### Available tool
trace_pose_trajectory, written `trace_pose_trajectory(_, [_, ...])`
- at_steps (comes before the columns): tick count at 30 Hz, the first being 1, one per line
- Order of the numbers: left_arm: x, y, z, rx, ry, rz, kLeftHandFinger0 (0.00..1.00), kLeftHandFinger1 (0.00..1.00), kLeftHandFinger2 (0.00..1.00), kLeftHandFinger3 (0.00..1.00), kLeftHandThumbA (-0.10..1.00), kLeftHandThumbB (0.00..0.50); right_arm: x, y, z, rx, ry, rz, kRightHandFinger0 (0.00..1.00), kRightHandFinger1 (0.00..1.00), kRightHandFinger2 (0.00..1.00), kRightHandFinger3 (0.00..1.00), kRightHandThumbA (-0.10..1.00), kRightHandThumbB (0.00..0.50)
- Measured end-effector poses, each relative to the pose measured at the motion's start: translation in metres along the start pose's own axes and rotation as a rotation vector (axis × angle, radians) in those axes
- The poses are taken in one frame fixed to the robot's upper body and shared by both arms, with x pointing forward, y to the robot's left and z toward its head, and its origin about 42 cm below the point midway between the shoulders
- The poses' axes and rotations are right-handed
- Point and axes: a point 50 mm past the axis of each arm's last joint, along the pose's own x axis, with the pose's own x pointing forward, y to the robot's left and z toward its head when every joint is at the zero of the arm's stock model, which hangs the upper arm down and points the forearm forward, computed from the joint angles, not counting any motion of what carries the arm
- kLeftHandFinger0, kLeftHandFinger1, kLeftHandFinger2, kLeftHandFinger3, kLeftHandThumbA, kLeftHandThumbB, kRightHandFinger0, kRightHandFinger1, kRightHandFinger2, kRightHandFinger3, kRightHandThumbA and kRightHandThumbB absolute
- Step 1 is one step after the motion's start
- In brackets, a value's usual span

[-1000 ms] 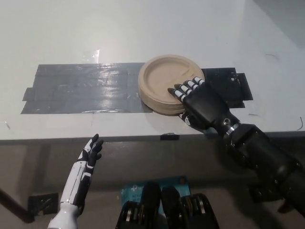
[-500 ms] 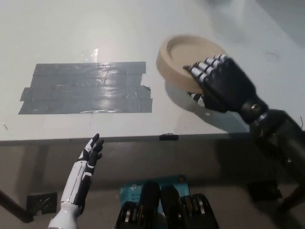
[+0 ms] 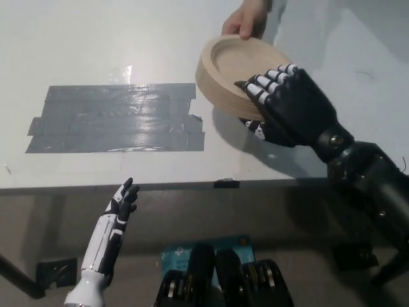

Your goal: A stack of plates is kept in the middle of the desk close to the robot and the robot grabs the stack with its right hand, picks it up and hands it to a person.

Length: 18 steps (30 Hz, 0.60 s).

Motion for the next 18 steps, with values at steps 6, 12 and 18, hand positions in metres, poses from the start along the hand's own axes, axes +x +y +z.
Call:
trace_pose_trajectory(6, [-0.001,0.000,0.000,-0.002,0.002,-0.001,1.00,1.00,1.00,1.00,1.00,0.000,0.013,0.015,0.003,-0.008,-0.003,0.040,0.00,0.00,0.00,0.23,-0.10,0.347])
trace_pose_trajectory(12, [-0.004,-0.002,-0.002,-0.005,0.008,-0.008,1.00,1.00,1.00,1.00,1.00,0.000,0.031,0.030,0.004,-0.019,0.006,0.064,0.96,1.00,1.00,1.00,0.42,0.476])
trace_pose_trajectory(18, [-0.003,-0.003,-0.002,-0.004,0.008,-0.010,1.00,1.00,1.00,1.00,1.00,0.000,0.040,0.025,-0.001,0.018,0.071,0.116,1.00,1.00,1.00,1.00,0.68,0.500])
